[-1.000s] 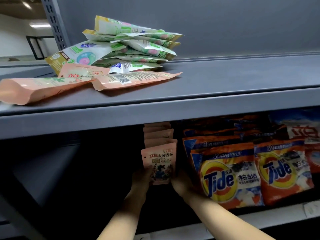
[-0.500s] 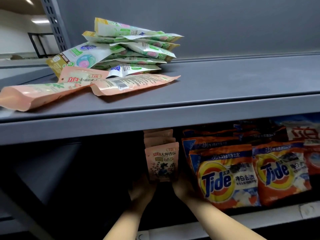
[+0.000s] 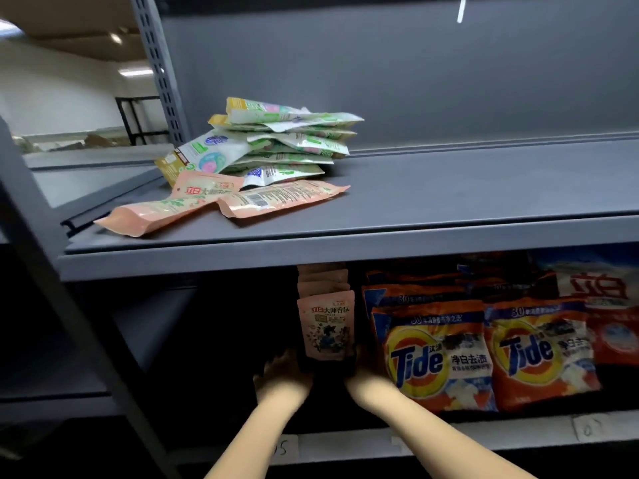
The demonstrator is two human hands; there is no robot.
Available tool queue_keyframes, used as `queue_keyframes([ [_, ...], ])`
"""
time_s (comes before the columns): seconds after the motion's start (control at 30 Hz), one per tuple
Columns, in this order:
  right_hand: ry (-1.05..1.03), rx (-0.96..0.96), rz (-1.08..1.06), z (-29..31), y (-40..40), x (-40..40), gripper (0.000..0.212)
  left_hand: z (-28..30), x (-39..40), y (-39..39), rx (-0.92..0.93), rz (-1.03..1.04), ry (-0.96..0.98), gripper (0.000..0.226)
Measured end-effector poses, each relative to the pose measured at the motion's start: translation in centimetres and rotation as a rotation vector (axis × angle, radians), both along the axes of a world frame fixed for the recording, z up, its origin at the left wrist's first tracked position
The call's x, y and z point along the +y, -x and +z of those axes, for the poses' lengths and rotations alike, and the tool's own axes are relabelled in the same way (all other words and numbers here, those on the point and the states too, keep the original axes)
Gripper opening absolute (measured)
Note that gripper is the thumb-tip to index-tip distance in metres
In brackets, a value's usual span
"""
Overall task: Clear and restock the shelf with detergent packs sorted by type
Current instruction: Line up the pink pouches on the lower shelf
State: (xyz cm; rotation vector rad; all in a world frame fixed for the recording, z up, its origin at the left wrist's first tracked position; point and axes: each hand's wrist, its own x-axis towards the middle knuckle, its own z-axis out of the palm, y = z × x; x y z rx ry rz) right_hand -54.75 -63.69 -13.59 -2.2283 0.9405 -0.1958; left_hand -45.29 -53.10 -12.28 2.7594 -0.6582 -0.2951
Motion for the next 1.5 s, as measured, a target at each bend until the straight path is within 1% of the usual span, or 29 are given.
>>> queue_keyframes([
  [0.07, 0.03, -0.006, 0.081, 1.4, 1.2, 0.3, 0.062, 1.8, 1.2, 1.3, -0.051, -0.009, 0.022, 0.048],
  [0.1, 0.038, -0.006, 0.118, 2.5, 2.1, 0.6, 0.057, 2.9, 1.9, 2.0, -0.064, -0.025, 0.03, 0.046],
  [0.17, 0.088, -0.013, 0.172, 4.7, 3.7, 1.2, 0.043, 5.3, 3.3, 3.2, -0.105, -0.062, 0.048, 0.042],
  [0.27, 0.195, -0.067, 0.192, 8.6, 5.4, 2.8, 0.026, 9.6, 5.1, 4.8, -0.23, -0.09, 0.111, 0.038],
  [0.37, 0.33, -0.172, 0.21, 13.3, 6.5, 4.7, 0.027, 14.3, 6.6, 6.0, -0.374, -0.102, 0.269, 0.025],
  [0.5, 0.39, -0.397, 0.201, 19.7, 7.3, 7.4, 0.023, 19.6, 8.9, 6.8, -0.526, -0.074, 0.534, 0.031],
  [0.57, 0.393, -0.493, 0.163, 22.3, 6.8, 8.0, 0.027, 21.7, 9.8, 6.1, -0.58, -0.06, 0.609, 0.034],
  [0.67, 0.442, -0.592, 0.094, 25.2, 5.2, 7.8, 0.029, 24.8, 10.6, 3.8, -0.623, -0.061, 0.714, 0.029],
  [0.77, 0.499, -0.545, 0.013, 27.1, 3.4, 7.0, 0.022, 27.4, 10.8, 1.0, -0.707, -0.049, 0.706, 0.024],
  [0.83, 0.523, -0.47, -0.02, 27.7, 2.1, 6.4, 0.016, 28.5, 10.5, -1.4, -0.729, -0.025, 0.596, 0.021],
  [0.87, 0.533, -0.426, -0.03, 27.9, 1.5, 6.2, 0.016, 28.9, 10.3, -2.7, -0.721, -0.017, 0.502, 0.023],
  [0.9, 0.542, -0.369, -0.031, 28.0, 1.0, 5.9, 0.023, 29.1, 10.2, -3.9, -0.689, -0.007, 0.403, 0.026],
  [0.97, 0.547, -0.255, -0.012, 28.2, -0.2, 5.6, 0.038, 29.3, 10.0, -6.1, -0.563, 0.034, 0.259, 0.035],
  [1.07, 0.488, -0.154, 0.032, 28.3, -1.8, 5.2, 0.045, 28.9, 10.1, -8.1, -0.304, 0.095, 0.205, 0.048],
  [1.13, 0.495, -0.097, 0.069, 28.1, -2.6, 5.2, 0.046, 28.7, 10.2, -8.3, -0.226, 0.105, 0.184, 0.052],
  [1.23, 0.537, -0.066, 0.039, 27.9, -3.2, 5.1, 0.041, 29.0, 10.2, -8.2, -0.203, 0.115, 0.224, 0.049],
  [1.3, 0.515, -0.052, 0.017, 28.0, -3.4, 4.8, 0.046, 29.1, 10.2, -8.7, -0.183, 0.093, 0.291, 0.046],
  [1.37, 0.515, -0.019, 0.024, 28.0, -3.6, 4.5, 0.044, 29.1, 10.2, -8.9, -0.169, 0.095, 0.348, 0.041],
  [1.43, 0.53, -0.061, 0.011, 28.1, -3.6, 4.4, 0.037, 29.2, 10.2, -9.0, -0.143, 0.116, 0.41, 0.036],
  [1.5, 0.578, -0.156, -0.034, 28.2, -3.4, 4.3, 0.032, 29.3, 10.0, -9.1, -0.102, 0.133, 0.471, 0.025],
])
